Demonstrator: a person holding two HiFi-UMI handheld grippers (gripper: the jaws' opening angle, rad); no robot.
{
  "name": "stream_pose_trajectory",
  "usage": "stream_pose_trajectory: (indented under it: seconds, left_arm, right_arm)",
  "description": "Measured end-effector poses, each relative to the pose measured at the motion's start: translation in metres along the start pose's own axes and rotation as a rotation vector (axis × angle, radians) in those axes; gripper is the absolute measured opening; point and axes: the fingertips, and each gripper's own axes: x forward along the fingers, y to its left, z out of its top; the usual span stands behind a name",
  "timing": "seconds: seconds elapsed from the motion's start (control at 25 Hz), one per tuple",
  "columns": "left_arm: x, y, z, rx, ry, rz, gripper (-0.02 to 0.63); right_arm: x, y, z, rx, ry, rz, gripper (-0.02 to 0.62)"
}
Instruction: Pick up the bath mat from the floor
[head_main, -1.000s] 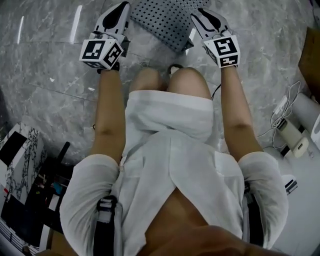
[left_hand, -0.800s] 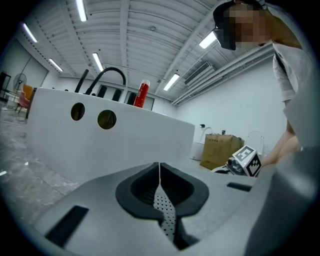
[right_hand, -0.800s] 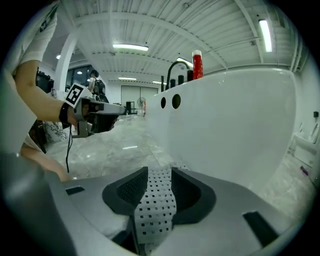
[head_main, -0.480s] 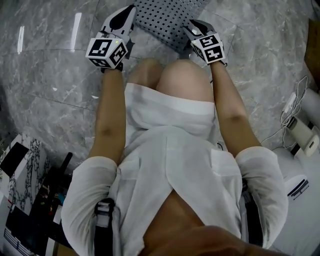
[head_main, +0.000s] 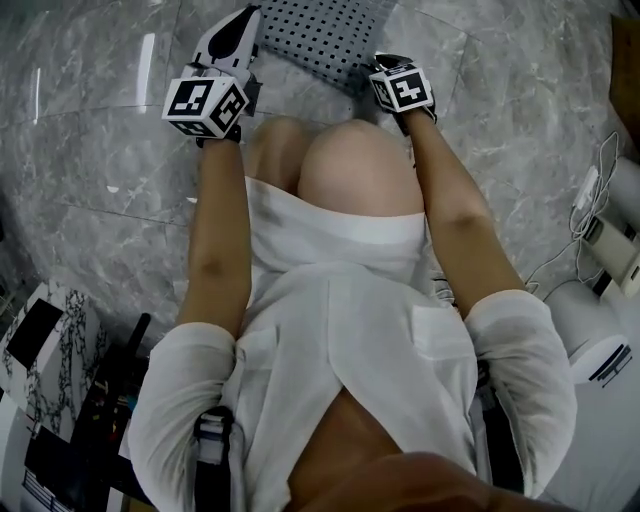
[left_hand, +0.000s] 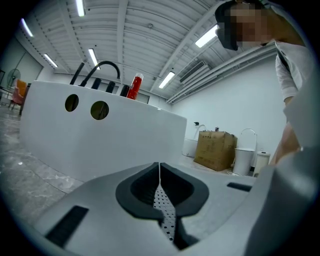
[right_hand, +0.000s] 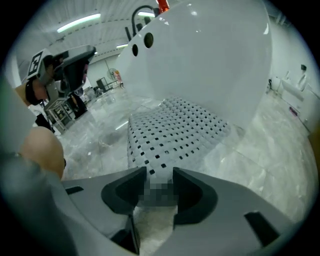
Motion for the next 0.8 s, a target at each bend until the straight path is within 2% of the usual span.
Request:
stream_pose_trajectory:
  seconds: [0.2, 0.44, 0.64, 0.8]
  left_arm:
    - [-0.005, -0.006, -0.006, 0.007, 0.008, -0.009, 0.015]
    - [-0.013, -0.010, -0.012, 0.021, 0.026, -0.015, 0.015]
    - [-0.017, -0.011, -0.010, 0.033, 0.029, -0.009, 0.016]
    - [-0.022, -0.010, -0.010, 0.033, 0.029, -0.001, 0.015]
  right_arm:
    - [0.019, -0.001, -0.022, 0.202, 0.117, 0.013, 0.190]
    - [0.036, 0.011, -0.040, 0.457, 0.197, 0.097, 0.232]
    - [0.046, 0.015, -0.046, 0.481, 0.223, 0.118, 0.236]
    - [0.047, 0.021, -0.045, 0.445, 0.225, 0.132, 0.195]
